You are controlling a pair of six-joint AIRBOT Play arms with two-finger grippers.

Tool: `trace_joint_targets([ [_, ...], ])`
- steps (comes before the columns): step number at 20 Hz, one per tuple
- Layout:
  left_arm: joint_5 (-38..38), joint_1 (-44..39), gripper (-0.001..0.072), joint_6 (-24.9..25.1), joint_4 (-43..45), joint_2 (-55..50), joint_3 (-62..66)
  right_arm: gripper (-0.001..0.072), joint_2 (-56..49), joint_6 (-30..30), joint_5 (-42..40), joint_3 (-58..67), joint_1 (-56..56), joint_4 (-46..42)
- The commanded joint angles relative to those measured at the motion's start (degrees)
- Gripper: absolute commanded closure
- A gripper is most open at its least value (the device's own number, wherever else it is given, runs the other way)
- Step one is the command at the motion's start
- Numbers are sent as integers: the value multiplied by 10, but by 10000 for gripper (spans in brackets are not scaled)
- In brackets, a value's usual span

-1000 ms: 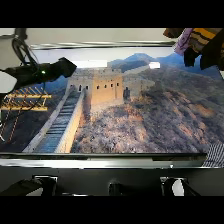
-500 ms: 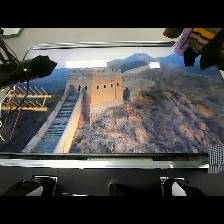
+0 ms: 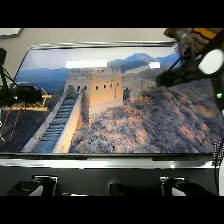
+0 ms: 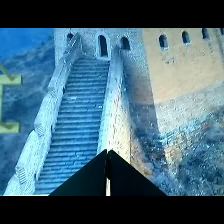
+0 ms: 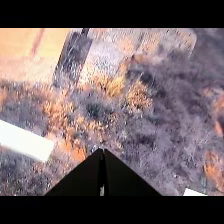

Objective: Fold the clothes and pants, and hang the long-sleeved shirts on hangers.

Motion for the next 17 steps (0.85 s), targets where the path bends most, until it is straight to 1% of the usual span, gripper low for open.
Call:
trace_joint_targets([
  [1,-6,7,673,12,17,18,-30,673,-3,-3,22,-38,10,-3],
  [17,-6,7,674,12,17,18,-30,673,-3,-3,16,-38,10,-4],
])
